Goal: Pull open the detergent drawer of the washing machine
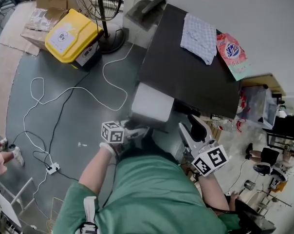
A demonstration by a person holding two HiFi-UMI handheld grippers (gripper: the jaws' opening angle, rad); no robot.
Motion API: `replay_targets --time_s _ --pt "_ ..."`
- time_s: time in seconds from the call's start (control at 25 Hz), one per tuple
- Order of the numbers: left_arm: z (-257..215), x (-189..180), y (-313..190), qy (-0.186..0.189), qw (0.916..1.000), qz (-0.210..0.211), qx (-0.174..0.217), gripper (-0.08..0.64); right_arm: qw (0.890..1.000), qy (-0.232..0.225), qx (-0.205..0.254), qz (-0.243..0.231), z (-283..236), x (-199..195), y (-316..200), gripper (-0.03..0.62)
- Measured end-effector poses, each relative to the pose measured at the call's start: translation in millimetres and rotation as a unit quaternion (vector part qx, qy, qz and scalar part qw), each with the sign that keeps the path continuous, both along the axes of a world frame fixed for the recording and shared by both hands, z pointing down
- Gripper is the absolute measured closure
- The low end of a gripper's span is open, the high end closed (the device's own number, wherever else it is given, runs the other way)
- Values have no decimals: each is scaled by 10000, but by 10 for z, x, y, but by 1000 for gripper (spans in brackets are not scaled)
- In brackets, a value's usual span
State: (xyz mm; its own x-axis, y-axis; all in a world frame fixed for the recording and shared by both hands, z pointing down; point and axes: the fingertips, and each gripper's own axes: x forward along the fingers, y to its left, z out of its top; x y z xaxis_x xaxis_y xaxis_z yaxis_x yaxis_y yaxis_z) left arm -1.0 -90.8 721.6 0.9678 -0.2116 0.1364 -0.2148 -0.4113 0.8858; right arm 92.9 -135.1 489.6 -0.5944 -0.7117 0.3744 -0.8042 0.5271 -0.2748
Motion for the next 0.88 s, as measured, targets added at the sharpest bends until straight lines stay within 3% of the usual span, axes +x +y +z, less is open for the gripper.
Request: replay_targets --time_s 0.16,0.36,0.52,0.68,0.88 --pt "92 8 41 -580 9982 91 67 271 10000 -30 65 -66 -52 -33 -48 413" --pt "123 -133 176 -1002 9949 113 -55 265 9997 -221 96 -15 -105 18 -117 413" --pt "120 -594 243 -1650 9854 -414 -43 305 9993 -362 87 103 -157 110 -199 411" --pt "-297 -1163 -13 -2350 9622 -1257 556 367 9987 -368 195 291 -226 224 -370 413" --pt "-1203 -1461 -521 -3005 9194 -1732 1855 392 9970 -346 487 486 -405 289 -579 428"
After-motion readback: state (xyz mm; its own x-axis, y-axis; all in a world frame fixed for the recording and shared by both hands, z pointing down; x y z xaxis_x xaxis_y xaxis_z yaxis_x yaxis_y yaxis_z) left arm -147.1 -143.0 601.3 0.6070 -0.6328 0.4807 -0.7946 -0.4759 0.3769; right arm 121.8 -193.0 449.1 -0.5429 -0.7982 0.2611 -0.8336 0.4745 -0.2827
